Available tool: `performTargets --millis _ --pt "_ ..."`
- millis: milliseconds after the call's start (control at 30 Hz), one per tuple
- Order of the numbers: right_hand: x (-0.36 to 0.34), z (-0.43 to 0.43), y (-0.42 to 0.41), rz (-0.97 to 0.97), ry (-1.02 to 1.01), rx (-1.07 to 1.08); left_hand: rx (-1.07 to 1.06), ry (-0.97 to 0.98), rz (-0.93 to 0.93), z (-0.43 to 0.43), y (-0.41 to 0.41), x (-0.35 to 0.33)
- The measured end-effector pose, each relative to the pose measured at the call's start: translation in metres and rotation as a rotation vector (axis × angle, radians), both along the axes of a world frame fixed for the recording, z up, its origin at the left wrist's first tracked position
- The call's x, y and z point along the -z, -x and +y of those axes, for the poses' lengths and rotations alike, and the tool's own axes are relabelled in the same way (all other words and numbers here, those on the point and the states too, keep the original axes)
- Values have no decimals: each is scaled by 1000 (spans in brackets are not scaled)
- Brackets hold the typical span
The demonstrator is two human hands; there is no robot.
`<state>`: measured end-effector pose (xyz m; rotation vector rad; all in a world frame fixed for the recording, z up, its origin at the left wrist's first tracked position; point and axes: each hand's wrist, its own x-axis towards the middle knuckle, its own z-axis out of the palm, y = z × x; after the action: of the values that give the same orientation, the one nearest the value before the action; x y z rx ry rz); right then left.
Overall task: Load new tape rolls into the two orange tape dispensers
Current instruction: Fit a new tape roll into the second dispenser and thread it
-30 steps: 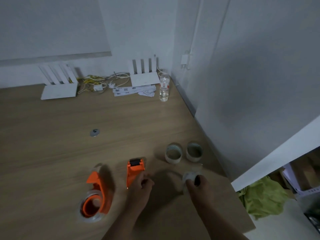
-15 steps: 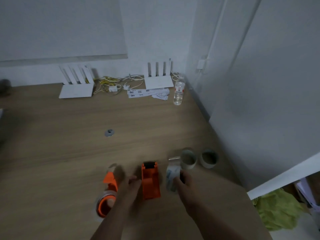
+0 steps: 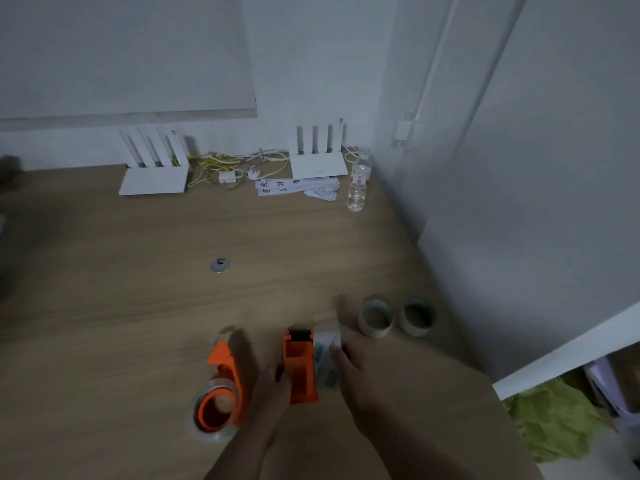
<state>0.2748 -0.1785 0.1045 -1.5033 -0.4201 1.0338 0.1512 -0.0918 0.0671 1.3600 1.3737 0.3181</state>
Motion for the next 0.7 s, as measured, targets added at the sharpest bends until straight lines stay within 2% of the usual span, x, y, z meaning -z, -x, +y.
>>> performTargets --millis 167,300,567,700 --pt "-10 -7 9 40 -53 12 -24 -56 -34 -12 1 -19" --pt "-17 -14 13 -1 -101 -30 -110 -83 -169 -16 -1 -33" --pt "-21 -5 22 -8 -75 45 -225 -88 -372 -14 -1 -64" --pt "-28 1 29 -12 -38 105 -188 -123 -399 -10 2 -69"
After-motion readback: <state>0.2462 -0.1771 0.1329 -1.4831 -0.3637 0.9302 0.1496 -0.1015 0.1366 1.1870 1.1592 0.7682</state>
